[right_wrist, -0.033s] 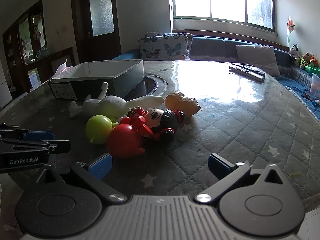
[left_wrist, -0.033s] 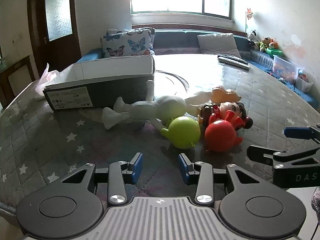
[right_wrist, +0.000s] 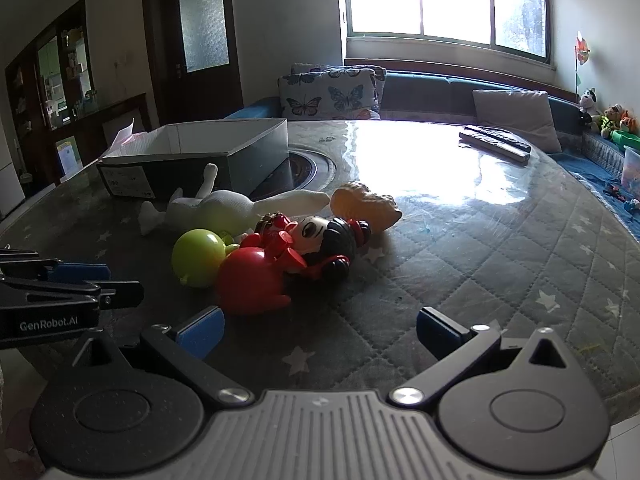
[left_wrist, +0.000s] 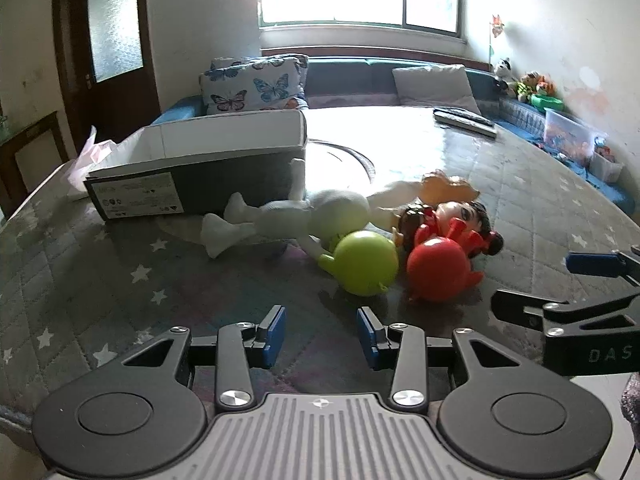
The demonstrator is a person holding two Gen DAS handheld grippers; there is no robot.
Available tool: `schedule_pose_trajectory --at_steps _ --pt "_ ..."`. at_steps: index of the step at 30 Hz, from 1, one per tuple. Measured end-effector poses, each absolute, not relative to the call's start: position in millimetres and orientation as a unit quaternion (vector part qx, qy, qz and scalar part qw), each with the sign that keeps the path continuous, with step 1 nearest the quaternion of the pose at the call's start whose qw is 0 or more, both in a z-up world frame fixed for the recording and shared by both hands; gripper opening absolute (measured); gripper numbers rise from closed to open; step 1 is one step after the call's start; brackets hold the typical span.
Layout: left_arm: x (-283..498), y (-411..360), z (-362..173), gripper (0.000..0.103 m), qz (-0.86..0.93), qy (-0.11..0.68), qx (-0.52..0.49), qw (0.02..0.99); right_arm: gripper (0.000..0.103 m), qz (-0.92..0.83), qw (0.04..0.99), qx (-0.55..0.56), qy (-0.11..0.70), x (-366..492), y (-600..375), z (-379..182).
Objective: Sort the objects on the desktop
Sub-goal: 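Move the left tool toward the white plush bunny on the table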
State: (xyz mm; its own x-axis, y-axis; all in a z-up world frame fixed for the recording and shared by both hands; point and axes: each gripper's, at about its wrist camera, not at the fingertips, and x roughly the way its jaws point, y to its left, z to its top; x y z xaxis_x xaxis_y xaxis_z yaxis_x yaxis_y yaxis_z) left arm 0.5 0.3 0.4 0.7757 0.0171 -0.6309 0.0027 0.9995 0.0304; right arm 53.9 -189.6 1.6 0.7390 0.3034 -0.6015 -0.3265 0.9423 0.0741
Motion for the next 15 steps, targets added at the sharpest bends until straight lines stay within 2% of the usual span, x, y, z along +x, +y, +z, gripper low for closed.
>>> schedule_pose_trajectory --at_steps 15 --pt "6.8 -6.6 -4.5 0.042 -0.004 0.356 0.024 0.934 0.103 0.176 0.929 -0.022 0.326 53.1 -183.0 -4.1"
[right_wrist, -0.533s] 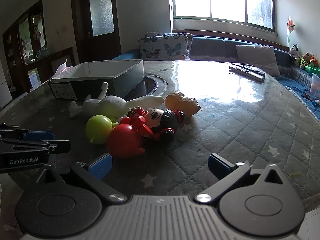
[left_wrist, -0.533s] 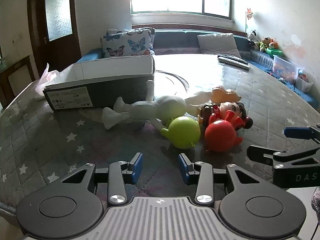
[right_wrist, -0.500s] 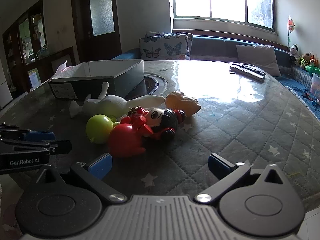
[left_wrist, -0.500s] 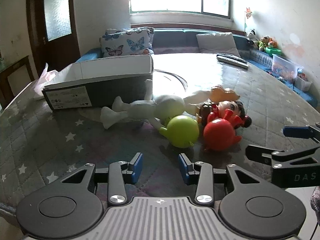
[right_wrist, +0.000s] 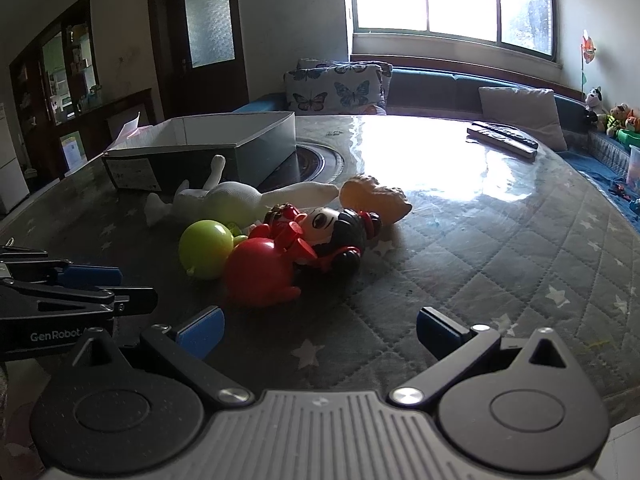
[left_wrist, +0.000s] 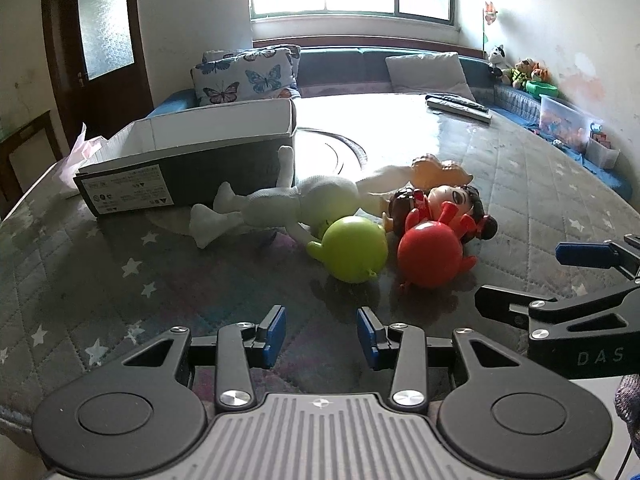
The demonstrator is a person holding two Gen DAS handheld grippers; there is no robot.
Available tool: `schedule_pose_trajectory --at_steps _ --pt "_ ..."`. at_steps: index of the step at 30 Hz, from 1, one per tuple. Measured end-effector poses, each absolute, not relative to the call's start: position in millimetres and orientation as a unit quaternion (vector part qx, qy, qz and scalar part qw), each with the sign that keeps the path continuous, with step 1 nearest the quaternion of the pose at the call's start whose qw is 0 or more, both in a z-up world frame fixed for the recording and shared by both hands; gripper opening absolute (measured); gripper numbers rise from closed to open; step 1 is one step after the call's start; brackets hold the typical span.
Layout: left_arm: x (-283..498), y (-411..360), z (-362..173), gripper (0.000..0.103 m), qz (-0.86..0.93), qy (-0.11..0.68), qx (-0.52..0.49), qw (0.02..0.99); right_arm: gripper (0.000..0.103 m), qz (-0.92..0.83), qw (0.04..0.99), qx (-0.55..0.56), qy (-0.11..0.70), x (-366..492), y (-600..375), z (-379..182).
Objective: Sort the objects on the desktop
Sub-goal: 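Move the left tool toward the white plush bunny on the table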
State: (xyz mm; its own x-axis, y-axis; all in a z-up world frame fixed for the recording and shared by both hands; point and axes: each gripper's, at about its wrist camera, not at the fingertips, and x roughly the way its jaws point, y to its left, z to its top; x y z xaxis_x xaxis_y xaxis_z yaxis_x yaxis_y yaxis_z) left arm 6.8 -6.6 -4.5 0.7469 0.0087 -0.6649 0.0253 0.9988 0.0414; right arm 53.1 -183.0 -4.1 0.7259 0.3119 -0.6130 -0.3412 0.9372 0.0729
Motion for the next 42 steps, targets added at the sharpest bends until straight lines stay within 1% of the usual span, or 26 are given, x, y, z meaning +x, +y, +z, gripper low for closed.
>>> schedule_pose_trajectory --at_steps 42 --pt "17.7 -2.5 -9.4 0.042 -0.007 0.374 0.022 0.927 0.103 0.199 0.92 -0.035 0.335 63.4 -169.6 -9.5"
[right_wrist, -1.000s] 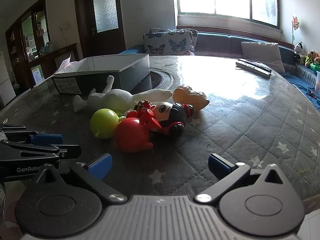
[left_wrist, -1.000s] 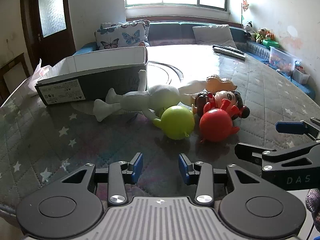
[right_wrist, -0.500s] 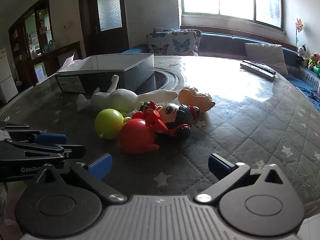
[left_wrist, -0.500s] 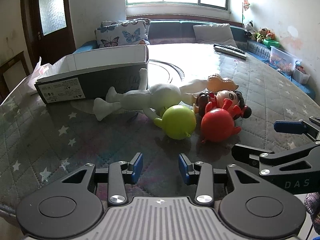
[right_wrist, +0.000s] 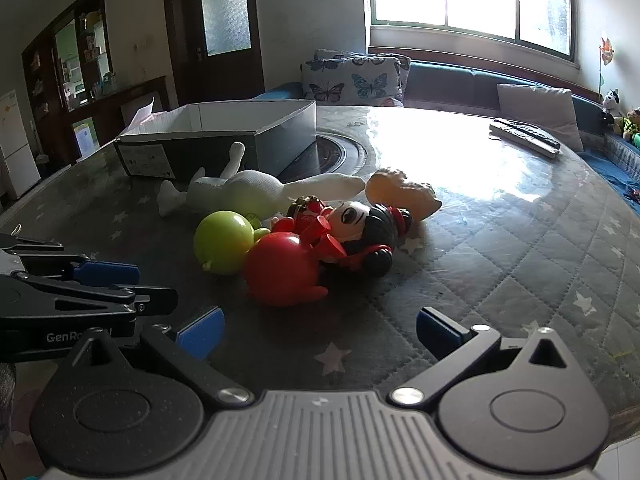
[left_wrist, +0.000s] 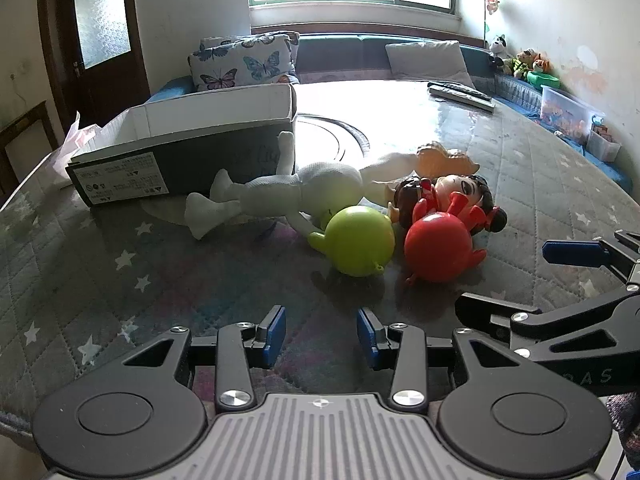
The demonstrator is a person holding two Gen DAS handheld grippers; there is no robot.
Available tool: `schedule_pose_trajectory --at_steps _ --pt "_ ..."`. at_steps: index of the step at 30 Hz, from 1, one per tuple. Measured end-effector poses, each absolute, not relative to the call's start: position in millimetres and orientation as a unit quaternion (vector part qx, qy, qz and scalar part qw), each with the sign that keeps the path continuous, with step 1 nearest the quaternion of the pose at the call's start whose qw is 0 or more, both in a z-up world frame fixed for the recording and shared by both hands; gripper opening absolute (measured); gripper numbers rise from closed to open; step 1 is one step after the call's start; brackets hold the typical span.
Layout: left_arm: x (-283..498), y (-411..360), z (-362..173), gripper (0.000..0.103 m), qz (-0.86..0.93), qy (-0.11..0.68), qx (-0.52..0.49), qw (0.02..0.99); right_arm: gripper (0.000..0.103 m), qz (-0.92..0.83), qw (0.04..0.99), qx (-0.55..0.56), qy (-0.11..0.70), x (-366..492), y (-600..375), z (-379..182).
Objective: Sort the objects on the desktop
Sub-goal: 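Move the left tool toward the white plush bunny on the table, then grasp the white plush bunny with the left gripper and lift it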
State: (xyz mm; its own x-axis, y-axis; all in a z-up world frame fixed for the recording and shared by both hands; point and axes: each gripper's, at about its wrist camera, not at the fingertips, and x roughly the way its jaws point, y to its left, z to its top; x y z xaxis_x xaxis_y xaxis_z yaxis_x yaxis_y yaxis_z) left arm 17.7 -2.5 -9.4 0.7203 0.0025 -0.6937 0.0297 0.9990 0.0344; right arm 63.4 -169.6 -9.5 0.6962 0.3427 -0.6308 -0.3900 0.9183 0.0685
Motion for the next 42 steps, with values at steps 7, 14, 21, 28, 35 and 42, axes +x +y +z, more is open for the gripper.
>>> schedule_pose_trajectory --at_steps 7,14,21,28,35,42 --pt "22.9 -0.2 -9.8 0.042 -0.007 0.377 0.021 0.926 0.103 0.203 0.918 -0.039 0.337 67.9 -166.6 -11.3" --pt "28.5 6.5 -9.0 0.042 -0.004 0.379 0.016 0.925 0.103 0.209 0.917 -0.043 0.337 73.0 -161.8 -10.1" --pt "34.1 17.5 -3.4 0.042 0.002 0.376 0.008 0.927 0.103 0.216 0.917 -0.046 0.333 79.2 -155.1 -6.4" --pt "41.9 32.1 1.8 0.042 0.008 0.373 -0.002 0.928 0.103 0.232 0.915 -0.055 0.326 86.9 -147.9 1.8" --pt "57.5 48.2 11.3 0.042 0.013 0.367 -0.017 0.93 0.103 0.255 0.911 -0.063 0.317 101.7 -137.4 13.7" --pt "75.5 59.7 16.0 0.041 0.006 0.363 -0.022 0.931 0.103 0.283 0.903 -0.075 0.314 127.0 -120.6 25.5"
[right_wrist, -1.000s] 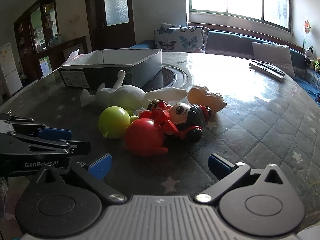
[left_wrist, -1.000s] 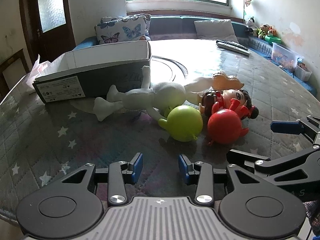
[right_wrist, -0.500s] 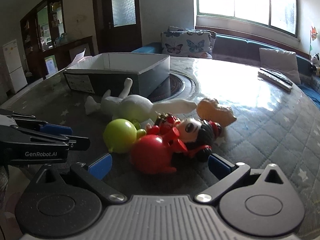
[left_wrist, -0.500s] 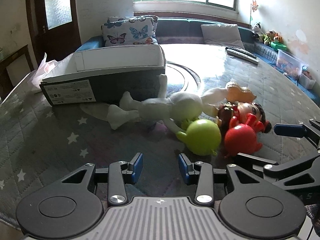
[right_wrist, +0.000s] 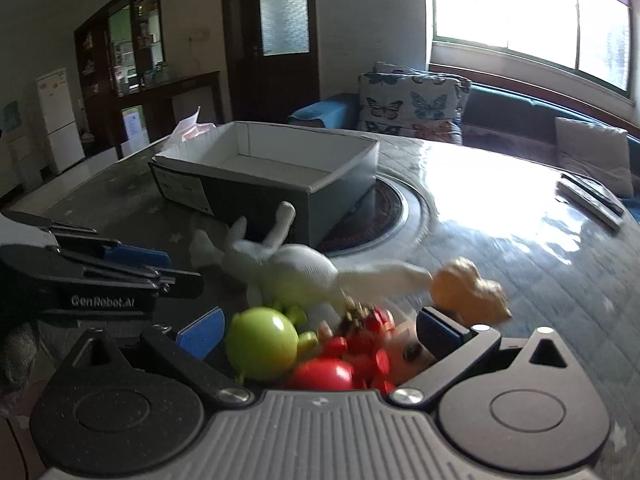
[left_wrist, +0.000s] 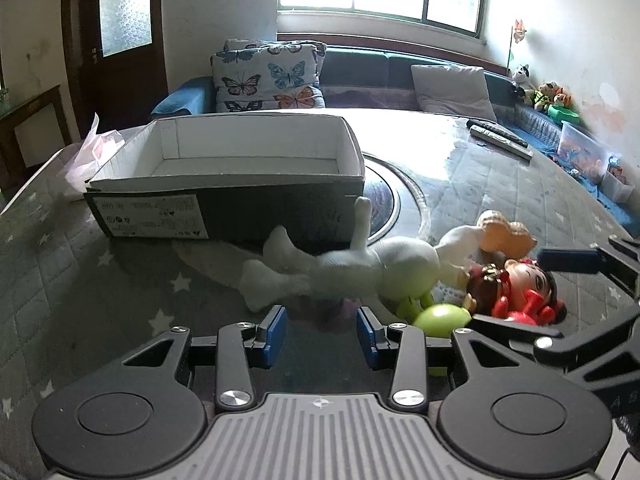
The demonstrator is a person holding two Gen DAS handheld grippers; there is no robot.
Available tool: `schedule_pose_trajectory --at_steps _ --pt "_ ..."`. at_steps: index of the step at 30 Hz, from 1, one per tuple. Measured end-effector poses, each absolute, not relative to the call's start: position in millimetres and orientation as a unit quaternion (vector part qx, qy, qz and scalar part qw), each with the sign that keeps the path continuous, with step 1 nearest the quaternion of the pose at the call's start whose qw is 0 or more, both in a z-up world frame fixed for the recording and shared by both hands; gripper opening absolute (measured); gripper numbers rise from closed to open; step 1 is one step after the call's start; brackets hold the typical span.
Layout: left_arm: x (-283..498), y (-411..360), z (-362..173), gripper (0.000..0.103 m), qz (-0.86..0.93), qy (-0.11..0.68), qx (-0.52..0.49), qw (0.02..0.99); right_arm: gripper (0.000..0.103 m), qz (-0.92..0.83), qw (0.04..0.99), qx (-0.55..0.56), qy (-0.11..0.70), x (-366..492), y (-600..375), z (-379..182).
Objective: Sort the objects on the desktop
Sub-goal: 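Grasp the white plush bunny with the left gripper and lift it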
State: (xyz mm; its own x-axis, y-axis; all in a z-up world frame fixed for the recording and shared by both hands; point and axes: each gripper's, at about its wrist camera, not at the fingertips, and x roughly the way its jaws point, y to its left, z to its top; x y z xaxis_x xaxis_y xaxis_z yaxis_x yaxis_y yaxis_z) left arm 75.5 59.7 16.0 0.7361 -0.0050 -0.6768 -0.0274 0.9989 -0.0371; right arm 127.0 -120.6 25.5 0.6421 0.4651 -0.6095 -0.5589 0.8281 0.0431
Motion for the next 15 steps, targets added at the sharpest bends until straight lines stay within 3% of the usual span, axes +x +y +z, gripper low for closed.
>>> schedule_pose_trajectory --at_steps 9,15 --pt "92.9 74.9 14.6 0.037 -0.019 0.368 -0.043 0.929 0.098 0.313 0.887 -0.124 0.316 156.9 -91.7 29.2" --pt "102.3 87.5 11.8 0.036 -0.036 0.376 -0.08 0.922 0.09 0.333 0.871 -0.142 0.333 177.3 -80.0 22.2"
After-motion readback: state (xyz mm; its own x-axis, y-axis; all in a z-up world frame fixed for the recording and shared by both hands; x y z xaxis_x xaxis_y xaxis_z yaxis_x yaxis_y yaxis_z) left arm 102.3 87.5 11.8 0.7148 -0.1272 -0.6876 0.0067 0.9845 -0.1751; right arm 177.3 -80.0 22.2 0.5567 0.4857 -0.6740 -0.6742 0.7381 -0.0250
